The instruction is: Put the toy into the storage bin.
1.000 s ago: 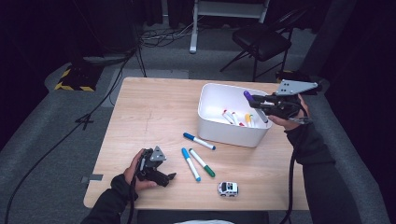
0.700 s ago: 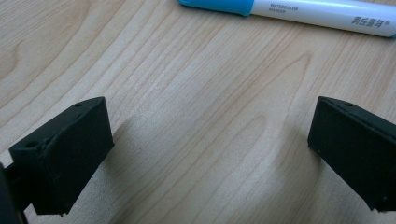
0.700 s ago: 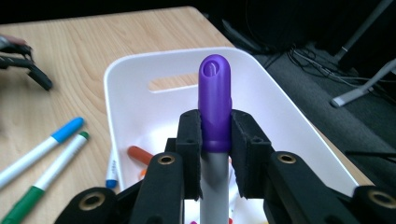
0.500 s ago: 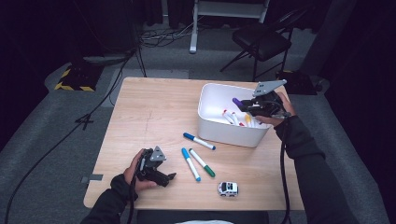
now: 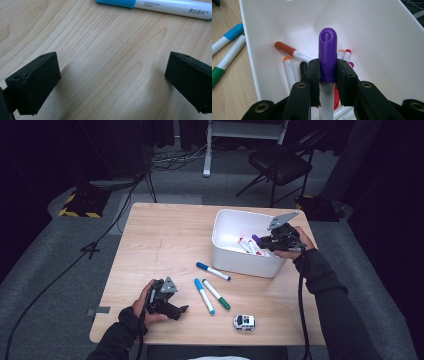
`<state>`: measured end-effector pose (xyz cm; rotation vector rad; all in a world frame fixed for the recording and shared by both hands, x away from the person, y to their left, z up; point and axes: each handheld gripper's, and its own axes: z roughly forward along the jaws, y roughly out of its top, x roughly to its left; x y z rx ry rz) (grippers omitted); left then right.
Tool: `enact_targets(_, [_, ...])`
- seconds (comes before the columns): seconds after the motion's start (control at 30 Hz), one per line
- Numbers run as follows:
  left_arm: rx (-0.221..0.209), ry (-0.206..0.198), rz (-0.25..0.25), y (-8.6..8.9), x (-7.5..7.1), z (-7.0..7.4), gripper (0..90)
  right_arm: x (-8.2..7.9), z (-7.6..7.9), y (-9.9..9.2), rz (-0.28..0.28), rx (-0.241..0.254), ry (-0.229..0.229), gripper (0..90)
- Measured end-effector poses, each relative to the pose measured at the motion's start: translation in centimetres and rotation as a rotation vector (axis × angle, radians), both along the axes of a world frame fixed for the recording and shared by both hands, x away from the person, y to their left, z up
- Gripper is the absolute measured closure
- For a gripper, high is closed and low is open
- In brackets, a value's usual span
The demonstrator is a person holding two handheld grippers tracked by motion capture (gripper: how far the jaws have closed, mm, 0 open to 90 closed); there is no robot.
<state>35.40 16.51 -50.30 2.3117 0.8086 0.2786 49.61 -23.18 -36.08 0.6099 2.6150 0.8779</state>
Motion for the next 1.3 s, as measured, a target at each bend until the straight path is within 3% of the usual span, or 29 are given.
enact_targets(0.17, [0.000,0.001,0.000,0.0,0.0,0.0,0.2,-0.2,-0.1,-0.3,-0.006,0.057,0.002,68.7])
enact_targets(0.4, [0.000,0.001,0.000,0.0,0.0,0.0,0.2,-1.6,0.5,-0.7,0.004,0.201,-0.040,66.1])
enact_targets(0.67, [0.000,0.001,0.001,0.0,0.0,0.0,0.2,-4.7,1.3,-0.5,0.055,0.373,-0.120,64.7])
enact_targets(0.8, [0.000,0.000,0.000,0.0,0.0,0.0,0.2,-6.7,1.1,0.2,0.103,0.407,-0.149,65.0])
enact_targets(0.9, [0.000,0.000,0.000,0.0,0.0,0.0,0.2,-8.1,0.5,1.1,0.144,0.401,-0.163,65.2])
enact_targets(1.0, [0.000,0.000,0.000,0.0,0.0,0.0,0.2,-9.3,-0.6,2.4,0.201,0.392,-0.147,65.7])
enact_targets(1.13, [0.001,0.000,0.000,0.0,0.0,0.0,0.2,-10.5,-3.0,4.8,0.265,0.324,-0.100,65.5])
enact_targets(1.3, [0.001,0.000,0.000,0.0,0.0,0.0,0.2,-11.0,-6.3,7.2,0.317,0.255,0.002,63.8])
